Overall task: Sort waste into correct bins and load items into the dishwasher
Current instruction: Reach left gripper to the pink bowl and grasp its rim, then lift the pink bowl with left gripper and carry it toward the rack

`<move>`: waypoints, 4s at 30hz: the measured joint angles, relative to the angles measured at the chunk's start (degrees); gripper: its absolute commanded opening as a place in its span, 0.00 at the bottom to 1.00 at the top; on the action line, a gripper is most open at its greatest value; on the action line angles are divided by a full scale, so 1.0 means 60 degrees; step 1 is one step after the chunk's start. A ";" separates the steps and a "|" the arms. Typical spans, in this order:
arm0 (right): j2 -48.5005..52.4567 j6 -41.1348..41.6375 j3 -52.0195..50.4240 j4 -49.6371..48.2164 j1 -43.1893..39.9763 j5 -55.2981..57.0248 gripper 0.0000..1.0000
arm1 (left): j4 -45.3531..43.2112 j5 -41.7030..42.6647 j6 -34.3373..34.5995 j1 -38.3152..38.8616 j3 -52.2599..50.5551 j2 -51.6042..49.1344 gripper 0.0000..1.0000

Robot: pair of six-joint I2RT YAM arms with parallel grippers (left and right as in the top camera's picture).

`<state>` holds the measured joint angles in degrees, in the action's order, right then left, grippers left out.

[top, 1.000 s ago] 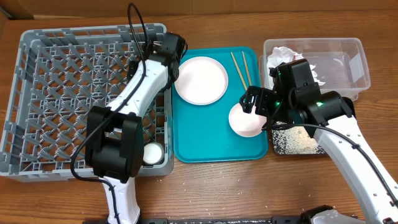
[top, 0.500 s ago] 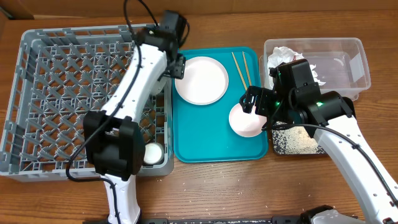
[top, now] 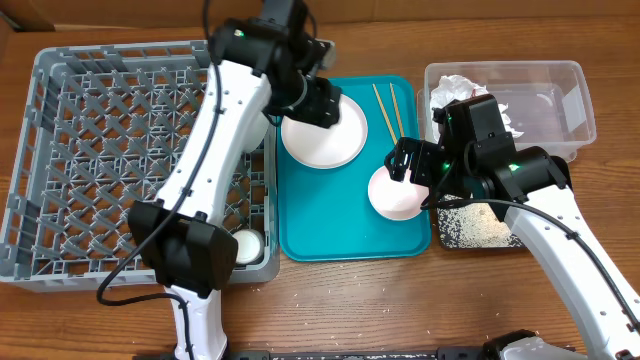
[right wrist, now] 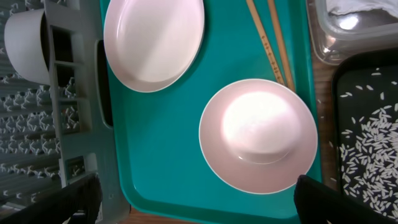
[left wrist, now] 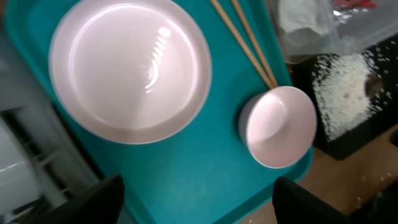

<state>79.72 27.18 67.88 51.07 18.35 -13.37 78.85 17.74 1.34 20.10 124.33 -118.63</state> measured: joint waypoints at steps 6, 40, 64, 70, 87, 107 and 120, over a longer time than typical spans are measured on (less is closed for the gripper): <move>-0.0004 -0.0004 0.0280 0.0379 -0.0317 -0.0470 1.00 | -0.1009 0.0506 0.0736 0.0860 -0.0816 0.0018 0.77; -0.1894 -0.0011 0.2703 0.2371 -0.3483 0.0550 1.00 | -0.4637 -0.3118 0.5089 0.3646 -0.5413 0.0022 0.59; -0.0259 -0.0007 0.2703 0.2379 -0.3483 0.0550 1.00 | -0.5541 -0.4258 0.4444 0.3483 -0.6262 0.0095 0.31; -0.0259 -0.0007 0.2703 0.2375 -0.3483 0.0550 1.00 | -0.5912 -0.3880 0.4397 0.3461 -0.6779 0.0095 0.04; -0.0259 -0.0007 0.2703 0.2375 -0.3490 0.0550 1.00 | -0.1235 -0.6171 0.4317 0.1883 -0.4426 0.3049 0.04; -0.0259 -0.0007 0.2703 0.2379 -0.3490 0.0554 1.00 | -0.0062 -1.3952 0.6943 0.1118 -0.7985 0.5209 0.04; -0.0255 -0.0007 0.2703 0.2375 -0.3490 0.0554 1.00 | 0.0076 -1.7369 0.6954 0.2863 -0.8470 0.2900 0.04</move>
<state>78.19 27.14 84.09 65.32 -2.59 -10.04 79.31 -86.48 43.07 37.28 73.52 -101.23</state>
